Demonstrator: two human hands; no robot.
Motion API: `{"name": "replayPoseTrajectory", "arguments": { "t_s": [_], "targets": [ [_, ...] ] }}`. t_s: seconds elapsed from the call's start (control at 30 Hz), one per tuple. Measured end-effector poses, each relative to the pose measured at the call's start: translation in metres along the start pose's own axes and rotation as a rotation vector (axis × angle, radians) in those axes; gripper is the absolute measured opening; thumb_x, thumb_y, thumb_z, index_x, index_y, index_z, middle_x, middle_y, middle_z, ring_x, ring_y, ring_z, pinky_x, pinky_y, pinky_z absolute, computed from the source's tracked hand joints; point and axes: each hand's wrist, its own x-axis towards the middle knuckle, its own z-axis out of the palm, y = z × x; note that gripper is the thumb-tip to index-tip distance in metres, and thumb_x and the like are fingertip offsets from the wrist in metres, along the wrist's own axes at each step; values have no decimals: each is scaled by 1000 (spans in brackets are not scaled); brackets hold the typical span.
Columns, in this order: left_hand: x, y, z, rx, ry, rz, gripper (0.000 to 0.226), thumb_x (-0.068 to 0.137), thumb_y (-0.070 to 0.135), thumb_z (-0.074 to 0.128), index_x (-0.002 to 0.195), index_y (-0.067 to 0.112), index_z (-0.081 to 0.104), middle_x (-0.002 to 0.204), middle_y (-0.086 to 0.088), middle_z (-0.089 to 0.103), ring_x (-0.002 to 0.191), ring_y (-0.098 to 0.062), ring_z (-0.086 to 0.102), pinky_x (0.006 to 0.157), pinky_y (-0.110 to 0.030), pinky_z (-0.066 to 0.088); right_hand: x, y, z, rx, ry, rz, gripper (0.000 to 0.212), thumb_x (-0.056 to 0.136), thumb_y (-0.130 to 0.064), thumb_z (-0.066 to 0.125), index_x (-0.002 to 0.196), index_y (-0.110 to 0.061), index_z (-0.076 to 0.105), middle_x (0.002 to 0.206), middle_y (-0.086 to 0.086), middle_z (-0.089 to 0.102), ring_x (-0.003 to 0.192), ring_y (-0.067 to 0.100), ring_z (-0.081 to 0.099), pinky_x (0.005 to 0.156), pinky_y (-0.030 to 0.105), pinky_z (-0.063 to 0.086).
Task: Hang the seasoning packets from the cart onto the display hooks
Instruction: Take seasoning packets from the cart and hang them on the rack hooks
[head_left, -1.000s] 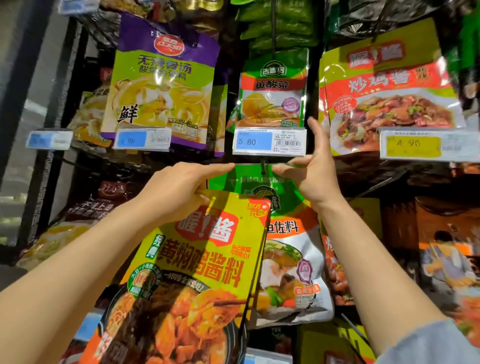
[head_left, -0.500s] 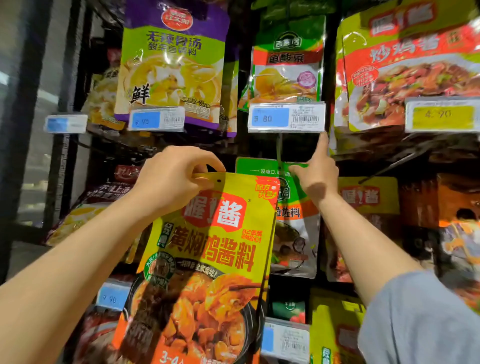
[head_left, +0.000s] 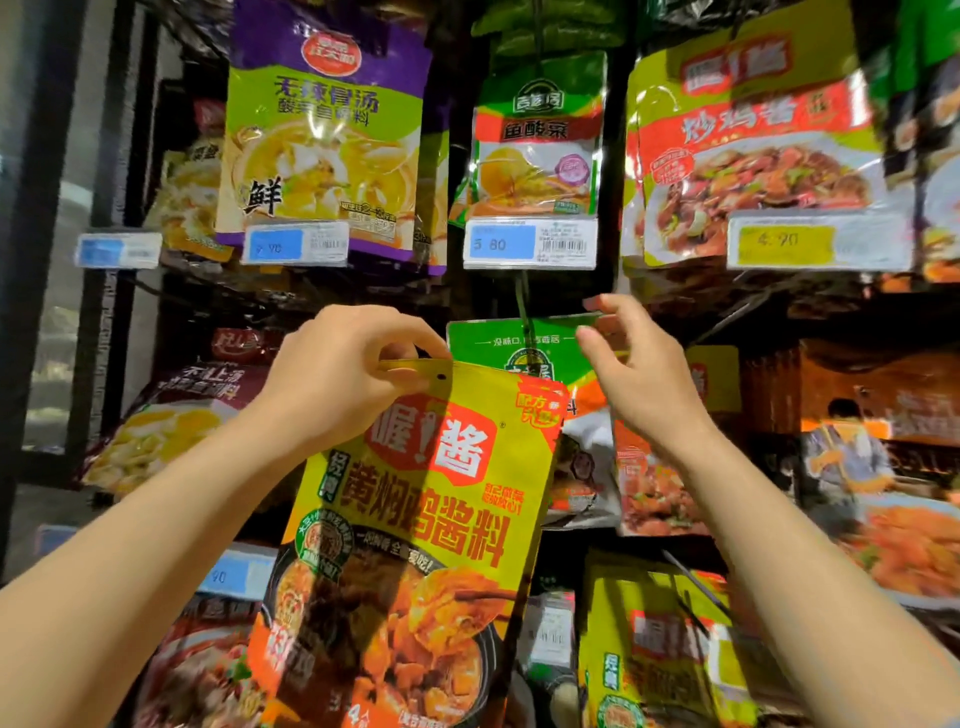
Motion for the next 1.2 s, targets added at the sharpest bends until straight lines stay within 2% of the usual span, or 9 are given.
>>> {"name": "replayPoseTrajectory", "arguments": {
  "t_s": [0.1, 0.17, 0.27, 0.4, 0.57, 0.77, 1.0, 1.1, 1.2],
  "targets": [
    [-2, 17, 0, -72, -50, 4, 25, 78, 25, 75, 92, 45, 68, 91, 13, 66, 88, -8, 60, 78, -45, 55, -38, -33, -20, 358, -100, -26, 16, 92, -40, 52, 100, -30, 62, 91, -13, 68, 88, 3, 63, 76, 23, 49],
    [-1, 31, 1, -94, -79, 34, 25, 78, 25, 75, 93, 45, 68, 96, 12, 67, 93, -12, 60, 80, -45, 55, -57, -45, -31, 443, -123, -48, 12, 86, -32, 64, 96, -26, 66, 88, -8, 70, 85, 5, 66, 74, 19, 51],
    [1, 53, 5, -165, -122, 88, 27, 78, 24, 76, 90, 47, 69, 100, 10, 67, 96, -15, 61, 80, -47, 54, -69, -49, -49, 408, -39, -66, 19, 81, -6, 71, 91, -21, 68, 87, -6, 71, 83, 4, 67, 73, 16, 50],
    [-3, 69, 19, -330, -193, 92, 31, 75, 21, 78, 86, 48, 69, 94, 10, 68, 89, -12, 63, 75, -44, 57, -80, -45, -80, 308, -82, 31, 21, 72, -20, 72, 91, -29, 68, 89, -8, 71, 82, 6, 67, 70, 20, 52],
    [-4, 91, 46, -466, -234, 169, 29, 73, 17, 80, 83, 42, 71, 88, 9, 70, 83, -6, 64, 75, -37, 57, -102, -48, -110, 246, -24, 108, 21, 76, -1, 74, 84, -21, 70, 83, -7, 72, 75, 4, 68, 65, 17, 52],
    [5, 112, 71, -648, -292, 214, 26, 71, 19, 81, 80, 40, 70, 77, 5, 68, 66, -13, 62, 61, -31, 54, -111, -53, -144, 94, 62, 122, 18, 78, -3, 72, 87, -19, 71, 85, -5, 72, 79, 6, 68, 68, 19, 52],
    [0, 122, 104, -872, -473, 226, 34, 73, 6, 77, 90, 34, 69, 90, -3, 74, 86, -15, 70, 78, -32, 58, -127, -48, -171, -84, 69, 153, 17, 72, -14, 74, 85, -25, 71, 87, -7, 72, 82, 8, 68, 74, 26, 53],
    [-11, 111, 114, -871, -507, 196, 38, 72, 7, 77, 96, 34, 69, 94, 2, 72, 93, -18, 67, 81, -36, 56, -138, -45, -183, -114, 56, 176, 22, 77, -3, 74, 85, -23, 70, 86, -10, 70, 80, 2, 67, 73, 20, 52],
    [-37, 103, 127, -868, -582, 154, 35, 77, 3, 74, 93, 34, 67, 85, 6, 73, 75, -15, 70, 74, -37, 57, -153, -42, -193, -107, 17, 227, 23, 78, 0, 71, 86, -21, 70, 85, -8, 71, 78, 5, 67, 71, 21, 53]
  ]
}}
